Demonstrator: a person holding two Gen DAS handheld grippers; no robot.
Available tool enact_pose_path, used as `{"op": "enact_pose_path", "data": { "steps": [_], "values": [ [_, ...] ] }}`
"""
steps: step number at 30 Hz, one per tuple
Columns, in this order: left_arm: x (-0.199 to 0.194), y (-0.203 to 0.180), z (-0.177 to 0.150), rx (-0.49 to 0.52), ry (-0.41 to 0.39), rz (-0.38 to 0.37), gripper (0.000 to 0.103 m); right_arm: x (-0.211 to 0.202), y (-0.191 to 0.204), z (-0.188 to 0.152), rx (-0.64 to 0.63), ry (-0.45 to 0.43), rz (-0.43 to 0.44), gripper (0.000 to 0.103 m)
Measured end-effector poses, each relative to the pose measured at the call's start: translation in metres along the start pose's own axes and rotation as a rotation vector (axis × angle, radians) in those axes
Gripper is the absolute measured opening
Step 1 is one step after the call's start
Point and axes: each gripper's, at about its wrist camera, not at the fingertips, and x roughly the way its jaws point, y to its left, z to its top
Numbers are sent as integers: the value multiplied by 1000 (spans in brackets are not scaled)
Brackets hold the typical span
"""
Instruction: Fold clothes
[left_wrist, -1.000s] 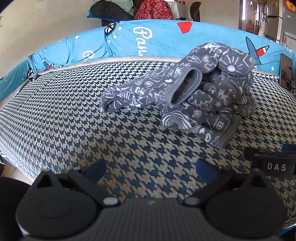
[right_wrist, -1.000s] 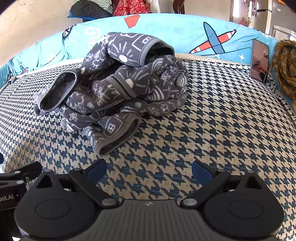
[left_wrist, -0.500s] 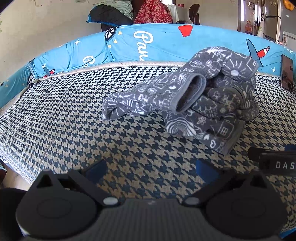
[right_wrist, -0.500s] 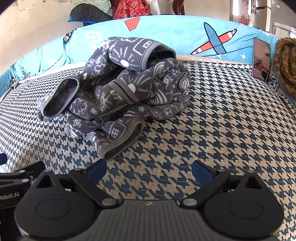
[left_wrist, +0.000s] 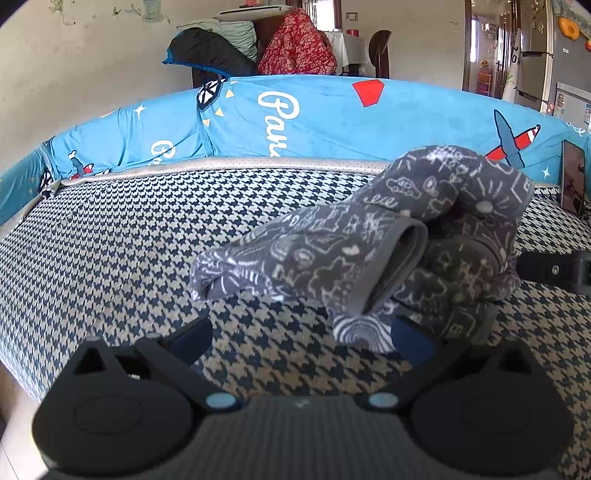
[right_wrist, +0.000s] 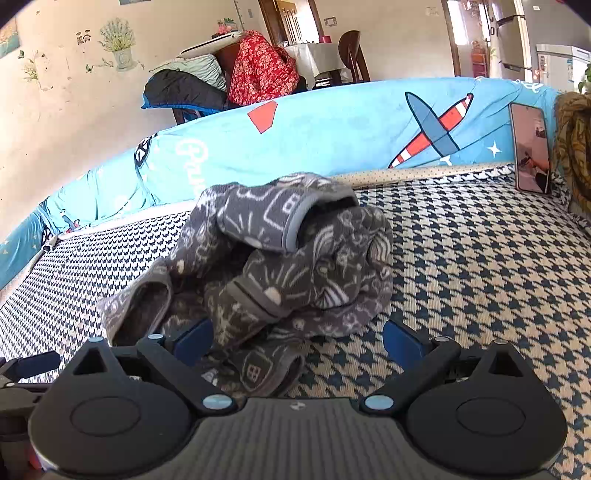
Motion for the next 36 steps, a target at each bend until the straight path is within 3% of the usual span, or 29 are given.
{"op": "enact_pose_path", "data": {
  "steps": [5,10,13,17,22,27,32,36],
  "values": [
    [18,-17,24,31,-57,-6,103,13,0,19,-58,-33,-63,98],
    [38,-46,47,101,-104,-32,103,26,-12,33,-7,-28,-72,98],
    [53,-64,56,143,-117,-46,103,32,-17,39,-7,-13,-110,98],
    [78,-72,65,121,-94,-46,103,37,-21,44,-29,-27,-122,98],
    [102,-58,80,38,-96,6,103,47,-26,52,-38,-30,-171,98],
    [119,-34,101,-30,-140,91,103,56,-42,62,63,-33,-165,98],
    [143,-15,121,-34,-145,185,103,72,-50,69,189,-13,-104,98],
    [158,22,136,-159,-109,273,103,86,-45,69,228,12,-61,98]
  ]
}}
